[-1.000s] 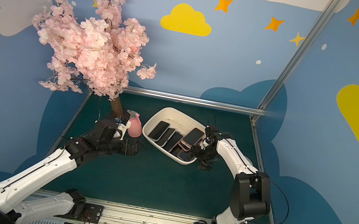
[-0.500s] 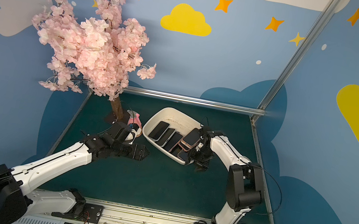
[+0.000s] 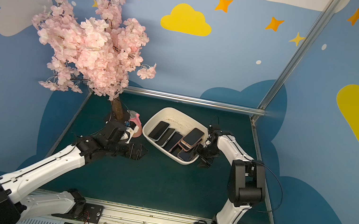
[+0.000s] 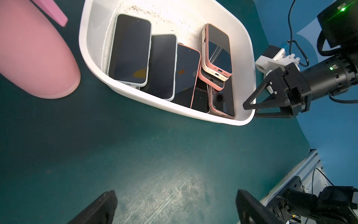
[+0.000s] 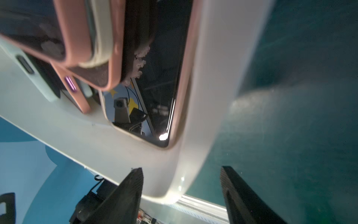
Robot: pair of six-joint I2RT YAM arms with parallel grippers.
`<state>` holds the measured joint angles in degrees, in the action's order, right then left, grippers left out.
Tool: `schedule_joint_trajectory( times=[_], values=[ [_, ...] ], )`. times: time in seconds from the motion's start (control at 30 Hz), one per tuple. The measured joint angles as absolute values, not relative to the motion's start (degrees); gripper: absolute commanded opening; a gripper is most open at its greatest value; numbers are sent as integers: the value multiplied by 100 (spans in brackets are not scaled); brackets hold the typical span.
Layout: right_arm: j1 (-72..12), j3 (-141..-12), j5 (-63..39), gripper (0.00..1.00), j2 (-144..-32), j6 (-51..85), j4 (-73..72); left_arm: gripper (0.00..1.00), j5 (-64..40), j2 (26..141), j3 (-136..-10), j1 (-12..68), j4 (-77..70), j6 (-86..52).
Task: Take the phone out of the storage box
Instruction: Adjust the storage box at the center of the board.
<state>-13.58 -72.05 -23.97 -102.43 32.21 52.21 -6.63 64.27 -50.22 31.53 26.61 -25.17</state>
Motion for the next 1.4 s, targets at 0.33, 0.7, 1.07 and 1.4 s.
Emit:
schedule_joint_trajectory(
  times=[0.33,0.7,1.07,1.4],
  values=[
    [-1343,-7955,-1452,31,-10798,2950,5535,100,-668,6425,-5022,2961,2668,-2488],
    [-784,-8847,-569,9,-11146,2231,5951,100,-786,6525,-5022,2897,2655,-2486],
    [-646,-11205,-115,4,-12650,1551,7397,100,-816,6488,-5022,2897,2792,-2508],
    [-565,-12772,-16,44,-13552,1378,7688,100,-803,6224,-4971,2899,3000,-2574]
  ],
)
